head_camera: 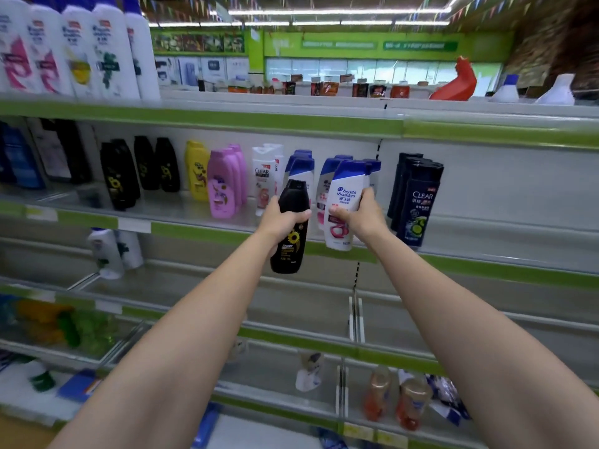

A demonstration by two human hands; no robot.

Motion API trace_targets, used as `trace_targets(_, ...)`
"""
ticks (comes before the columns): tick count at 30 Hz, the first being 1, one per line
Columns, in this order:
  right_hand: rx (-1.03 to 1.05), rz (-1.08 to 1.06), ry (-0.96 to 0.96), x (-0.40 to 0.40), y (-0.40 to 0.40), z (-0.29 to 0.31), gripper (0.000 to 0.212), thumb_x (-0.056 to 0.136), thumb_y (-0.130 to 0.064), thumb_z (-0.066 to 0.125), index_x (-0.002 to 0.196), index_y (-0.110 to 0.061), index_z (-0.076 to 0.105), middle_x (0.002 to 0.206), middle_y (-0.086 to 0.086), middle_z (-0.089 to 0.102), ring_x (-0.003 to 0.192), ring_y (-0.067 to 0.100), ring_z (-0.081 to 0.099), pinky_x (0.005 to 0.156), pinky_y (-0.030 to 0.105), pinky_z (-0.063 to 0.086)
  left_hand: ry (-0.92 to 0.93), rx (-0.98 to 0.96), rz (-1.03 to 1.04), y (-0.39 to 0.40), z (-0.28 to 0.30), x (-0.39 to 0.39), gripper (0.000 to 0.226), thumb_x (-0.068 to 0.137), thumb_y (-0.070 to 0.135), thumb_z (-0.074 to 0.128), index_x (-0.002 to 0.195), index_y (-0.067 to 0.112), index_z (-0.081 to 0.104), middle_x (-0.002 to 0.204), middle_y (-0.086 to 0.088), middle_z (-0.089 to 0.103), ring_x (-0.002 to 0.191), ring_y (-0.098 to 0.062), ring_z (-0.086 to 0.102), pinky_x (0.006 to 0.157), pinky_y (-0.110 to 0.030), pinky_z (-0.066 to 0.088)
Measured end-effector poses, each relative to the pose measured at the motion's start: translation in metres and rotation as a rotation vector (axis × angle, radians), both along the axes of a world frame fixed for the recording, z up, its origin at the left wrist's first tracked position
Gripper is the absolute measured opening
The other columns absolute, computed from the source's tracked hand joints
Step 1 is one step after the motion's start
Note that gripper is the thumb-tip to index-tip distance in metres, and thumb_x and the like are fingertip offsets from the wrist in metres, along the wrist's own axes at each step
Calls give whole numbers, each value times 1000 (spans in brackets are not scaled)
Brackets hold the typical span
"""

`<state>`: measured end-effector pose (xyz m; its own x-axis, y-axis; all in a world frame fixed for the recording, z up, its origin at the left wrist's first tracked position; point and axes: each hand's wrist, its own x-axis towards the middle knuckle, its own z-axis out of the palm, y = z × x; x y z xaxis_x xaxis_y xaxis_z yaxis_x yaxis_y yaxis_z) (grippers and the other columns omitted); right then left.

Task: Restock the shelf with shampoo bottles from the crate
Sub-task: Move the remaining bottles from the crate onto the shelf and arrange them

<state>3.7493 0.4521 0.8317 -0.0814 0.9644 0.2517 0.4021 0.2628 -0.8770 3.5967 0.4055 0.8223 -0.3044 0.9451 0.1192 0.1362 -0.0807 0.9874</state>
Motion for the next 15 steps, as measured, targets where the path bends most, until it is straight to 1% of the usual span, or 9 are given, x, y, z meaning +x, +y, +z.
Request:
trace_targets(3,48,-77,2,-16,14,4,53,83,-26,71,116,-9,34,115,11,60,104,28,60,91,45,50,-3,15,-12,13,6,-11,51,80,13,71,124,9,45,115,-13,60,104,-30,60,94,-47,48)
trace_targets(5,64,-106,-7,-26,24,2,52,84,-24,69,118,-9,34,111,9,58,100,25,58,84,39,50,-2,18,-18,24,7,-18,49,80,13,72,121,10,45,115,-13,61,102,-31,61,92,-48,49)
trace_targets(7,69,-123,-24,-35,29,0,51,86,-21,68,121,-7,34,100,4,55,91,19,55,75,32,46,-6,22,-37,34,6,-23,45,79,12,72,116,11,46,112,-14,62,99,-31,63,89,-47,51)
trace_targets(9,83,-142,-35,-42,34,-4,51,85,-19,68,122,-6,35,90,0,52,80,14,53,68,27,45,-13,14,-57,44,5,-28,45,78,12,73,115,10,48,110,-15,64,98,-33,64,89,-49,52)
trace_targets(11,95,-178,-53,-48,39,-6,50,85,-20,69,120,-6,37,90,0,52,78,15,52,68,27,45,-16,9,-75,52,4,-32,47,77,13,74,117,10,49,109,-16,65,97,-34,65,90,-51,52)
trace_targets(15,106,-229,-88,-58,45,-11,52,86,-20,67,125,-8,35,99,6,57,87,21,55,73,32,41,-36,14,-114,61,4,-35,49,79,11,72,121,9,47,109,-14,63,97,-31,64,89,-48,52)
